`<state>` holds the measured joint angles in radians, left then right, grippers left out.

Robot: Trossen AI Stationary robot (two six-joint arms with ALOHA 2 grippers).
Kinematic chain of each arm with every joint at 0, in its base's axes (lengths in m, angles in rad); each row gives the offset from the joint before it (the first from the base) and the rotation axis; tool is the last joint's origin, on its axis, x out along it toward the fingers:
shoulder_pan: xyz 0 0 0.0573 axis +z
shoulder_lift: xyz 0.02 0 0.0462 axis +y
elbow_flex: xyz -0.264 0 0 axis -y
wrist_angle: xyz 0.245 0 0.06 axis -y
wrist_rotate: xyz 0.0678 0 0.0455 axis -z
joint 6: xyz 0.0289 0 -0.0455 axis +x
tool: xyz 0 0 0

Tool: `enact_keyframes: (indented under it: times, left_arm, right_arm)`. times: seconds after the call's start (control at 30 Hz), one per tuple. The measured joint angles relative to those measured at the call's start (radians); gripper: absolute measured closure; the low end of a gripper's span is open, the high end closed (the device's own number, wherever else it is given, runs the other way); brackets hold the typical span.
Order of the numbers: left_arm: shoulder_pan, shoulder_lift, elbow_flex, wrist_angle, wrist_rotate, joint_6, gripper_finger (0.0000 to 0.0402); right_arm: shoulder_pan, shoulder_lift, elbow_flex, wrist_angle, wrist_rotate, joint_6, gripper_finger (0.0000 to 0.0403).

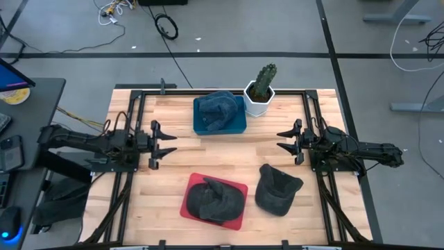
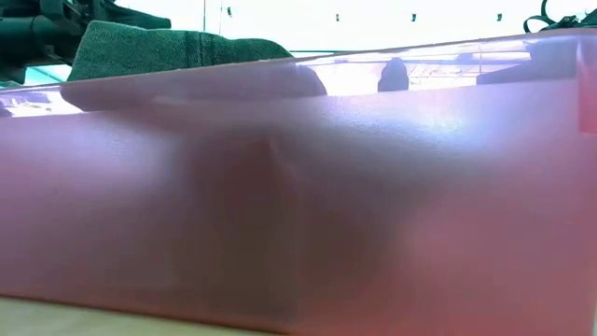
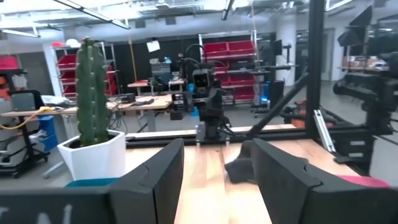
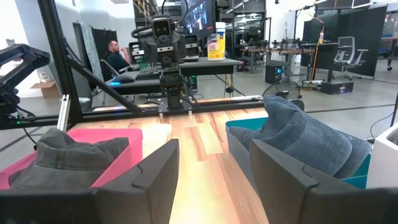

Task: Pick & Place hat
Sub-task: Put the black cap into the pink bin

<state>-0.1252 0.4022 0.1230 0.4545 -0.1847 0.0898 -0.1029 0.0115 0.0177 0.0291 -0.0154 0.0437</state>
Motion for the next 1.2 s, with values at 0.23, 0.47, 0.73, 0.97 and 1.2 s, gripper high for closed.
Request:
enact_keyframes:
  times: [0.23, 0.47, 0.73, 0.97, 1.2]
  left_arm:
    - [-0.03, -0.062, 0.0, -0.046, 0.0, 0.015, 0.0209]
    - [-0.03, -0.151, -0.003, -0.116, -0.001, 0.001, 0.0209]
    - [-0.024, -0.279, -0.113, -0.042, -0.004, -0.005, 0.0209]
    - [-0.026, -0.354, -0.114, -0.132, 0.006, 0.005, 0.0209]
    - [-0.026, -0.401, -0.114, -0.206, -0.006, 0.008, 0.0209]
  right_arm:
    - [0.0, 0.0, 0.0, 0.0, 0.0, 0.0, 0.0204]
    - [0.0, 0.0, 0.0, 0.0, 0.0, 0.0, 0.0204]
    - [0.0, 0.0, 0.0, 0.0, 0.0, 0.0, 0.0204]
    - [0.0, 0.0, 0.0, 0.0, 0.0, 0.0, 0.0204]
    - [0.0, 0.0, 0.0, 0.0, 0.0, 0.0, 0.0204]
